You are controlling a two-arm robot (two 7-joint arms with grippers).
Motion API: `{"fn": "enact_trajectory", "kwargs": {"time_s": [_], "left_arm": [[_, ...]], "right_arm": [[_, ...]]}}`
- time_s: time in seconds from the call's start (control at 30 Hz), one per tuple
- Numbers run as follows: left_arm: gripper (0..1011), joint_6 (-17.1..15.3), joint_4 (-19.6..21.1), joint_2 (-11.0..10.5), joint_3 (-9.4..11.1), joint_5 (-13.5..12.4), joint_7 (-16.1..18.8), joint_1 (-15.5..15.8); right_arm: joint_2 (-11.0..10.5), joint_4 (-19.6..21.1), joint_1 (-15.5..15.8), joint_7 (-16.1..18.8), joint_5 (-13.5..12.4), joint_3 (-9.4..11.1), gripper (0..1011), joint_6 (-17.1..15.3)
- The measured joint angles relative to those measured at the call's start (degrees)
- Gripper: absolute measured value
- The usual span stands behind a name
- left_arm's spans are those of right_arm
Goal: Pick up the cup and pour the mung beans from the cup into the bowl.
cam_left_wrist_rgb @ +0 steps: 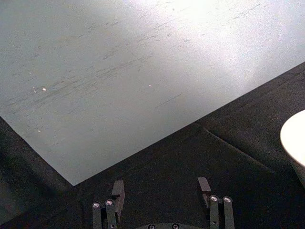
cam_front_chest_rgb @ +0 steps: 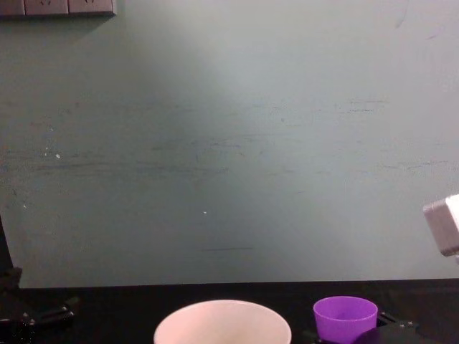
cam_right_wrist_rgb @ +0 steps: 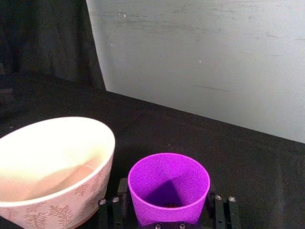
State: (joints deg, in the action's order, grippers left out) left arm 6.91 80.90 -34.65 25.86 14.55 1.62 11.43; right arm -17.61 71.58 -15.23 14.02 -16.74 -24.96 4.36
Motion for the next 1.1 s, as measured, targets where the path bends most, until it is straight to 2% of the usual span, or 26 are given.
{"fn": "enact_trajectory", "kwargs": {"time_s": [0.1, 0.17, 0.33, 0.63, 0.77, 0.93, 1.03, 1.1], "left_arm": [[1000, 0.0, 0.0, 0.0, 0.0, 0.0, 0.0, 0.0], [1000, 0.0, 0.0, 0.0, 0.0, 0.0, 0.0, 0.0], [1000, 0.0, 0.0, 0.0, 0.0, 0.0, 0.0, 0.0], [1000, 0.0, 0.0, 0.0, 0.0, 0.0, 0.0, 0.0], [1000, 0.0, 0.0, 0.0, 0.0, 0.0, 0.0, 0.0], [1000, 0.0, 0.0, 0.0, 0.0, 0.0, 0.0, 0.0], [1000, 0.0, 0.0, 0.0, 0.0, 0.0, 0.0, 0.0], [1000, 0.0, 0.0, 0.0, 0.0, 0.0, 0.0, 0.0]], "right_arm": [[0.04, 0.29, 0.24, 0.13, 0.18, 0.29, 907, 0.03], [0.01, 1.09, 0.71, 0.38, 0.47, 0.74, 820, 0.03], [-0.32, 3.06, 1.72, 0.49, 0.9, 1.55, 759, -0.05], [-1.37, 9.33, 4.32, 0.74, 0.91, 4.01, 734, -0.42], [-1.83, 13.28, 5.59, 1.56, -0.13, 5.75, 734, -0.68], [-1.98, 17.06, 6.29, 1.82, -0.53, 7.1, 734, -3.49], [-1.59, 18.08, 6.53, 1.53, -0.69, 7.71, 734, -5.05], [-1.62, 18.07, 6.53, 1.52, -0.71, 7.69, 734, -5.02]]}}
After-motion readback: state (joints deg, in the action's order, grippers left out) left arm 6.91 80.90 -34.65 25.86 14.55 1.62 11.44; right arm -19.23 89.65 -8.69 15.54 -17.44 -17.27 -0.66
